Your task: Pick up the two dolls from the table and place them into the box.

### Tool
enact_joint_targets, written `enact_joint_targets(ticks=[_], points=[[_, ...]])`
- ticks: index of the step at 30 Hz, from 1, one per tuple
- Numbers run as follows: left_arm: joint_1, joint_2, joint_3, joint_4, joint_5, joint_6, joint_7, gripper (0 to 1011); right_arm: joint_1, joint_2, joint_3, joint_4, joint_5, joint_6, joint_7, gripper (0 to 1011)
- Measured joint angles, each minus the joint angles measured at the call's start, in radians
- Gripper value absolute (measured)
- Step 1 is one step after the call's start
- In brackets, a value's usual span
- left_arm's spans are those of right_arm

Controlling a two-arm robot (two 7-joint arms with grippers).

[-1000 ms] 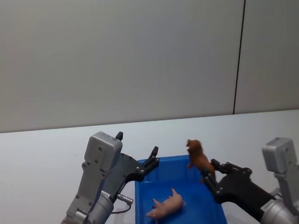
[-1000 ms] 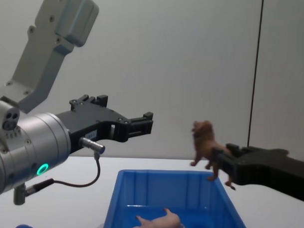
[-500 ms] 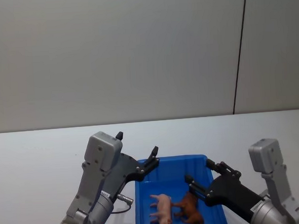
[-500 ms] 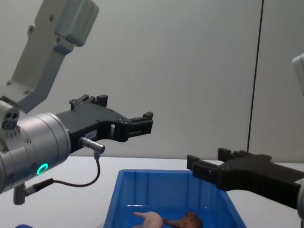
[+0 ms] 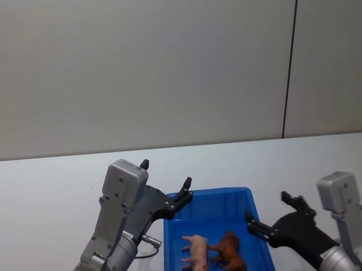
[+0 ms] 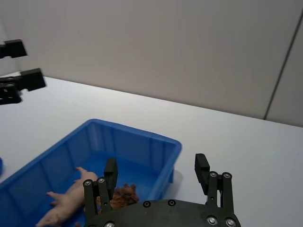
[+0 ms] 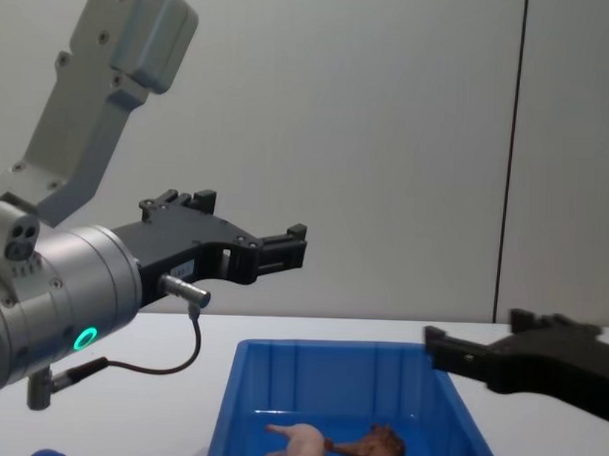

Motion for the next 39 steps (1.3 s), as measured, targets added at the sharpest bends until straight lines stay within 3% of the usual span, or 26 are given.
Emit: enact_joint_targets(ticks=[13,28,39], points=[[0.000,0.000,0.000,0.000,0.000,0.000,0.000,1001,-0.063,0.038,0.033,-0.062,0.010,-0.004,-0.152,1001],[0.013,0.010,-0.006,-0.013,-0.008,0.007,0.014,1002,-0.090,0.055,0.047,-0.088,0.019,-0.008,-0.209,1001],[0.061,0.051,-0.027,-0.068,-0.072,0.076,0.063,1002,-0.098,0.060,0.052,-0.095,0.020,-0.009,-0.225,1001]])
